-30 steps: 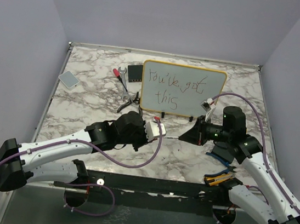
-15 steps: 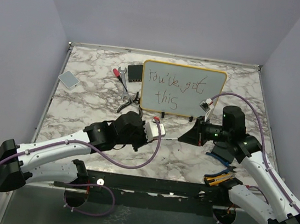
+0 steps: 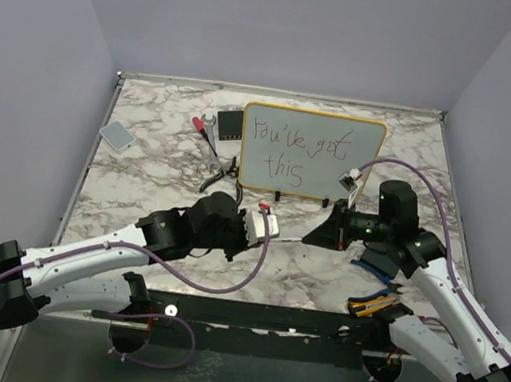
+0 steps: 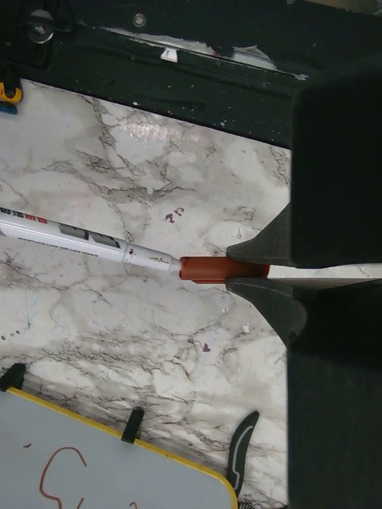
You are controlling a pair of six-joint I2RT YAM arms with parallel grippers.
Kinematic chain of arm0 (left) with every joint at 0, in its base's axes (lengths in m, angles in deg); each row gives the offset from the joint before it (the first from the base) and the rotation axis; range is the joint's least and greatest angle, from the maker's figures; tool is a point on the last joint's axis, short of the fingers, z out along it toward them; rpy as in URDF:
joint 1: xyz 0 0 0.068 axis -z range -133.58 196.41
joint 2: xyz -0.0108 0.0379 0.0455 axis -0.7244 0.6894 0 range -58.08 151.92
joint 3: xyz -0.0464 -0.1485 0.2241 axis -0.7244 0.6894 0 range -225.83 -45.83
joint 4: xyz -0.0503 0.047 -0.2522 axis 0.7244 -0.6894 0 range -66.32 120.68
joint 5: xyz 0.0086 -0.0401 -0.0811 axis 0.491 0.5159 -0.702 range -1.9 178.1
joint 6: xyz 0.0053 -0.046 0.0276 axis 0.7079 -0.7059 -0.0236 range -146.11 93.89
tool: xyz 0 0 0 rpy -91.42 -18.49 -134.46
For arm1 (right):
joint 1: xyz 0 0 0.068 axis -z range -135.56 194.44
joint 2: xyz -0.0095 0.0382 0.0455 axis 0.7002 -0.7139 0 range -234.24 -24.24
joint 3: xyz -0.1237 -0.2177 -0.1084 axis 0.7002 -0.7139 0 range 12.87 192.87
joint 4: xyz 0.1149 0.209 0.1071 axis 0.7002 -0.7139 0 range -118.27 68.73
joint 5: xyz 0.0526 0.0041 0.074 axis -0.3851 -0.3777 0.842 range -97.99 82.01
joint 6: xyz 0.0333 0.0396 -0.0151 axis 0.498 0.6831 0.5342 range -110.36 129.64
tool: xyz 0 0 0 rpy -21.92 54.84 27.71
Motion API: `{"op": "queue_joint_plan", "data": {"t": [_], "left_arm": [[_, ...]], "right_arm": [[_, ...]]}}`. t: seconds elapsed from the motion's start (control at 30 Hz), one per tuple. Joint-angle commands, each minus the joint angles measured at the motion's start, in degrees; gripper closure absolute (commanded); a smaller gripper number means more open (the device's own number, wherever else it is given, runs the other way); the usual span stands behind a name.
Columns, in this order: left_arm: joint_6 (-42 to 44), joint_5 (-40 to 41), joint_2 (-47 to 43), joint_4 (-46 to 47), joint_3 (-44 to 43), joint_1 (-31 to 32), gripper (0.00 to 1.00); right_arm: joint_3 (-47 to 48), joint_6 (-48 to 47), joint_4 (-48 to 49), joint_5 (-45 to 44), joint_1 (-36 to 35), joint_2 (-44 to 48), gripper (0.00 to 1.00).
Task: Write a sentence on the whiteboard
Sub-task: Close the pen cap.
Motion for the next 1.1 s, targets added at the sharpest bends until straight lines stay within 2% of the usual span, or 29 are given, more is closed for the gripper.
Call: {"op": "queue_joint_plan", "data": {"t": [0.0,0.43,0.87,1.07], "left_arm": [[1.2,-2.7,-2.0,-0.4,0.7,1.1,1.00],[2.2,-3.2,-4.6,-0.3,1.0,2.4,1.00],[1.9,-8.8,-6.3,1.0,0.7,2.9,1.00],[0.5,-9.1,-4.6,1.6,0.0,3.0,1.00]], "right_arm": [[1.0,0.0,-0.2,3.9,0.3,0.6,0.99],[1.9,0.3,-0.5,14.7,0.4,1.3,1.00],[1.9,-0.7,-0.7,18.2,0.3,-2.0,0.99],[2.4,-1.9,-2.0,15.5,-0.5,-5.3,0.99]]}}
